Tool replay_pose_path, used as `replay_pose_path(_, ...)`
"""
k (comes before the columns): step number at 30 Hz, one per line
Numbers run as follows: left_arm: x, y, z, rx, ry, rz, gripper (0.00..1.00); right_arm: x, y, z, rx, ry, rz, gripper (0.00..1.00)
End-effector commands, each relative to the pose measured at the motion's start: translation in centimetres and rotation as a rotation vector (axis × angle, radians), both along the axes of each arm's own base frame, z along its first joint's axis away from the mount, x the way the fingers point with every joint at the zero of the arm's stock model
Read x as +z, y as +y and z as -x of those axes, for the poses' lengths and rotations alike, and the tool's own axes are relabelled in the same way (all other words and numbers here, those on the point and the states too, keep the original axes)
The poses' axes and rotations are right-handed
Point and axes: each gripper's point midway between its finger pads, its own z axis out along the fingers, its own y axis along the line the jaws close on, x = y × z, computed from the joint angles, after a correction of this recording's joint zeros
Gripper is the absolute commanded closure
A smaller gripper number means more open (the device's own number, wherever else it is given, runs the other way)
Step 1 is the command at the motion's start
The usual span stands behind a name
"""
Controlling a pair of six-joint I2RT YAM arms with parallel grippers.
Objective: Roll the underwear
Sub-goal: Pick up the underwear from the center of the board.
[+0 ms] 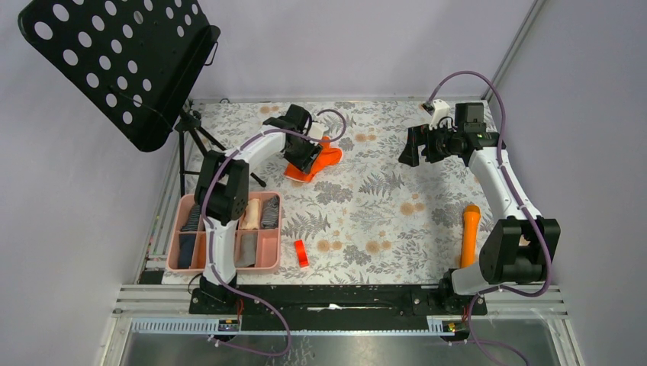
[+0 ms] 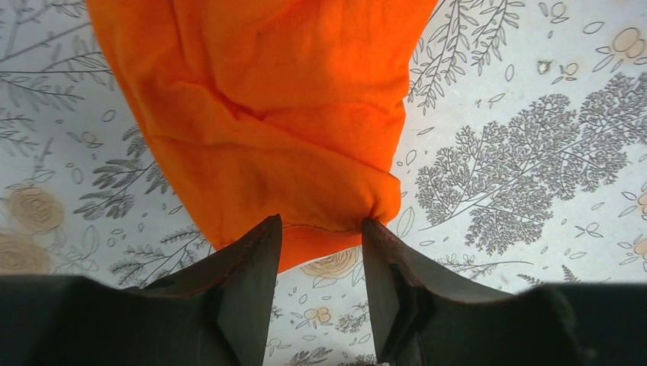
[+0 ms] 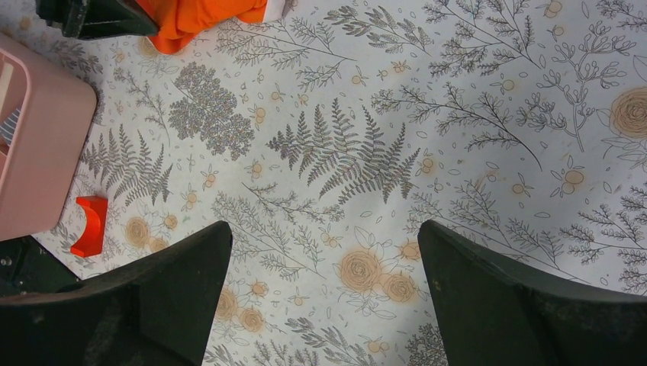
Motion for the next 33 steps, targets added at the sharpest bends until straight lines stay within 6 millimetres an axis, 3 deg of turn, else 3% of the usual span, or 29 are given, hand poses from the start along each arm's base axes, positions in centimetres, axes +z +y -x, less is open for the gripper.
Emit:
replay_pose_path(1, -0.3, -0.8, -0.8, -0.002, -0.001, 0.022, 0.53, 1.2, 0.1, -0.2, 0.012, -0.044, -0.013, 0.00)
replay_pose_path(4, -0.5, -0.9, -0.9, -0.002, 0.001, 0.023, 0.55, 0.9, 0.2, -0.1, 0.017, -0.034, -0.015, 0.00)
replay_pose_path(10, -0.5, -1.1, -0.8, -0.035, 0.004, 0.031, 0.70, 0.6, 0.3, 0.0, 0.025, -0.027, -0.020, 0.00)
replay_pose_path(17, 2.7, -2.6, 0.4, -0.061, 0.003, 0.128, 0.51, 0.4, 0.3, 0.3, 0.031, -0.027, -0.012, 0.00)
replay_pose_path(20, 3.2, -3.0, -0.2, -0.030, -0.030, 0.140, 0.49, 0.2, 0.5, 0.4, 0.035, -0.023, -0.023, 0.00)
replay_pose_path(28, 0.3, -3.2, -0.1, -0.009, 0.025, 0.108, 0.48, 0.4, 0.4, 0.3, 0.038, -0.033, -0.017, 0.00)
replay_pose_path(30, 0.6, -3.3, 0.0, -0.002, 0.027, 0.117, 0.49, 0.4, 0.4, 0.4, 0.040, -0.033, -0.018, 0.00)
replay_pose_path(33, 2.8, -3.3, -0.1, 0.009, -0.015, 0.137, 0.49, 0.3, 0.4, 0.5, 0.041, -0.032, -0.018, 0.00)
